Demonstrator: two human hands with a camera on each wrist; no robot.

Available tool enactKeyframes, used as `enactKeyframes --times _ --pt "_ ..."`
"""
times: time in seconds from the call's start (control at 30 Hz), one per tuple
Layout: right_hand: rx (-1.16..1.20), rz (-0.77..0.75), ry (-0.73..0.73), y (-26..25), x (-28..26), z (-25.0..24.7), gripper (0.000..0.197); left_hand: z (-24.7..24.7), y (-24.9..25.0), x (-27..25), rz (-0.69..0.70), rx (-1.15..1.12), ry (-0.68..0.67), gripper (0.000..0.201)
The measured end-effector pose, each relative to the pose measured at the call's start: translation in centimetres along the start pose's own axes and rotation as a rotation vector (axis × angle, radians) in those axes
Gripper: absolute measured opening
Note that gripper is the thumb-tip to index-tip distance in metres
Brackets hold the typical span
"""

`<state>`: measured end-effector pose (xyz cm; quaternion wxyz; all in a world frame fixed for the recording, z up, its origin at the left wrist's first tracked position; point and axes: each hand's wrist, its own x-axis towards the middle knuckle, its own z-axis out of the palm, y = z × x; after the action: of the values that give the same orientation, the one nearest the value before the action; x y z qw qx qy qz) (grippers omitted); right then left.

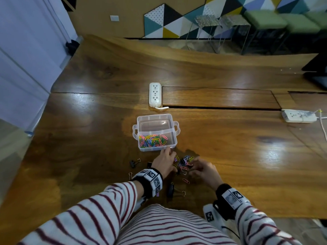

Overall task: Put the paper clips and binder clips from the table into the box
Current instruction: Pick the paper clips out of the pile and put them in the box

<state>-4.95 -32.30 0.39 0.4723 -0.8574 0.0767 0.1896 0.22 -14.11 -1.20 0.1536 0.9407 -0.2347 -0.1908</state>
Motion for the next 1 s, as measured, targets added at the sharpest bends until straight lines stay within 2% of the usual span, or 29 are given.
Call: enactKeyframes --times 0.1,0.27,0.5,0.6,0.73,0.87,1.0 --pt "0.034 0.009 0.007 0.4 -0.2 -0.2 0.029 0.7 0.2 0.5 -0.058 -0.054 0.002 0.050" --pt "0.086 0.038 -0.010 0.9 -0.2 -0.2 0.028 0.9 -0.2 0.6 -0.096 -0.116 -0.045 0.025" --pt "0.317 0.124 -0.082 0.6 0.2 -0.2 0.016 0.7 -1.5 -0.2 -0.144 -0.070 -0.092 0.013" --pt "0.406 0.128 -0.113 0.4 0.4 -0.1 0.015 -0.2 -2.5 -0.4 -0.140 -0.170 -0.128 0.010" --pt "0.533 0.159 -0.093 -0.5 0.5 0.1 0.016 -3.3 -4.3 -1.0 -0.146 -0.588 -0.048 0.012" --pt "0.696 0.179 -0.110 -2.5 1.6 0.1 0.018 -6.8 -7.5 -0.8 -0.210 -0.877 0.094 0.009" --pt "0.716 0.148 -0.139 -6.4 4.3 0.5 0.013 -8.1 -9.7 0.0 -0.318 -0.833 0.162 0.012"
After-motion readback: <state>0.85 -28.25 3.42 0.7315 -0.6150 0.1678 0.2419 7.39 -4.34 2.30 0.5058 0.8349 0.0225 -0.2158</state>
